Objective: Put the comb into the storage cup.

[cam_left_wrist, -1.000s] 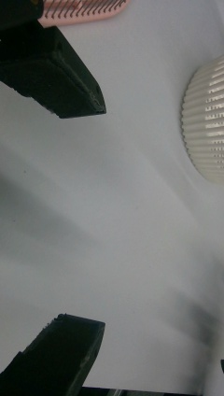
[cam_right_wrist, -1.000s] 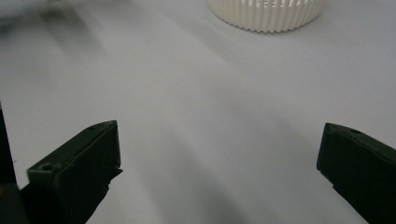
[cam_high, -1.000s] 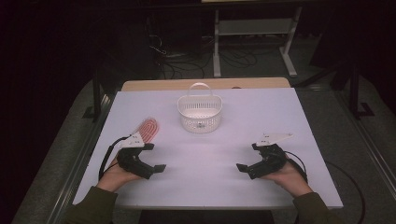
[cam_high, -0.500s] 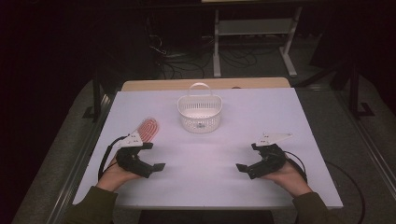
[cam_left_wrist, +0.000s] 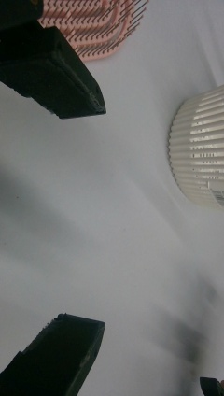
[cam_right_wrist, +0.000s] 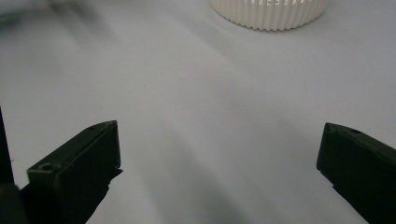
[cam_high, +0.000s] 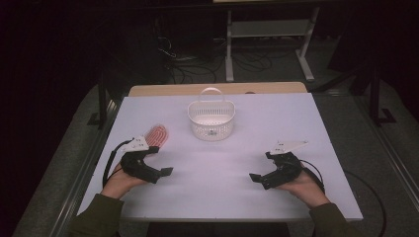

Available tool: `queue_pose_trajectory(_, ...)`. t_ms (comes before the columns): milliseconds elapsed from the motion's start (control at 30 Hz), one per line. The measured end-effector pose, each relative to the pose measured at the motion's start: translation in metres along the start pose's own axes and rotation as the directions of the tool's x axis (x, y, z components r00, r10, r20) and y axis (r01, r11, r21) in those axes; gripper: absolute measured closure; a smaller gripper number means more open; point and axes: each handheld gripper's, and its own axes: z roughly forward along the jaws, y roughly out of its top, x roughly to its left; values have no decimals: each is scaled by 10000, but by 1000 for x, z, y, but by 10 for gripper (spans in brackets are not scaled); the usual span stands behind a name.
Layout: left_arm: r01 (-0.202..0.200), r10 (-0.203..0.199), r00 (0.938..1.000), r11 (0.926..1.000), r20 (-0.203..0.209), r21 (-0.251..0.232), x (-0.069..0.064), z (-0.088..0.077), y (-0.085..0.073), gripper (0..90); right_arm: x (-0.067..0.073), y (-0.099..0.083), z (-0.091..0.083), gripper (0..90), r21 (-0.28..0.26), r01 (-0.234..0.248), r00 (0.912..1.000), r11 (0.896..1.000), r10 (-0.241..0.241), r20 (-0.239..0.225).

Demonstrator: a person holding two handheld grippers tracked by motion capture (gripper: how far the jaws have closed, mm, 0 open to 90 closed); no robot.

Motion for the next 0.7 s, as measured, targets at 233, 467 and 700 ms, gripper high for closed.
queue_pose_trajectory(233,114,-117,9997,9998,-202,-164,6,-1,5,0,-2,0,-1,0,-73,-31,10000,10000,31,-6)
queue_pose_trajectory(467,166,-169,9995,9998,-267,-127,8,-2,8,0,-2,0,-2,0,-93,-53,10000,9999,53,11)
queue_pose_trajectory(700,162,-169,9989,9997,-437,-163,12,-3,15,3,-2,0,-2,0,-92,-49,10000,9999,49,28)
